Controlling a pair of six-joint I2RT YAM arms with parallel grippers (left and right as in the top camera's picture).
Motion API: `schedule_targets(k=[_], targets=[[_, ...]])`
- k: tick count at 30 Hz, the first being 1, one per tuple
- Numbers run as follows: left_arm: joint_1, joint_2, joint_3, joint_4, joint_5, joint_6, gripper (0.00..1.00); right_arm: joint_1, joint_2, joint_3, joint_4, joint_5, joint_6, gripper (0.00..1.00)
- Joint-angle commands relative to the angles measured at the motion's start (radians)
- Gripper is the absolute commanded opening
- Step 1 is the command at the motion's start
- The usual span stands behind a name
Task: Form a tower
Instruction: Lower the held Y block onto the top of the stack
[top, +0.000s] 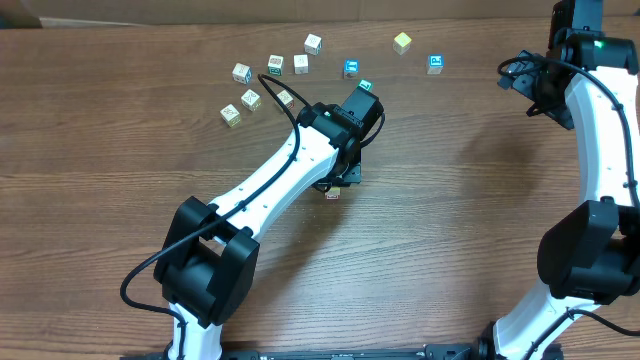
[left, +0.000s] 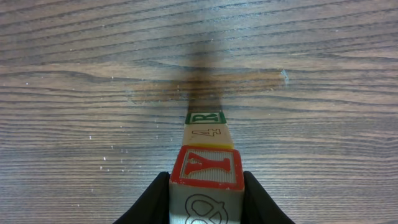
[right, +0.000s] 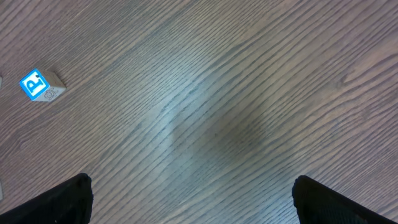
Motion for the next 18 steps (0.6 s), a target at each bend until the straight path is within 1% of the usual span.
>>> schedule_targets(k=[1,6,10,18], targets=[[0.001,-0.017,-0.005,0.0,0.013,-0.02,0.24,-0.002,-0.006,0.005,0.003,0.003,0.0,1.0],[0.001,-0.017,-0.005,0.0,0.013,-0.02,0.25,-0.002,-0.006,0.005,0.003,0.003,0.0,1.0],[0.001,-0.017,-0.005,0.0,0.013,-0.02,0.31,-0.002,-0.006,0.005,0.003,0.003,0.0,1.0],[0.001,-0.017,-0.005,0.0,0.013,-0.02,0.32,-0.002,-0.006,0.005,0.003,0.003,0.0,1.0]])
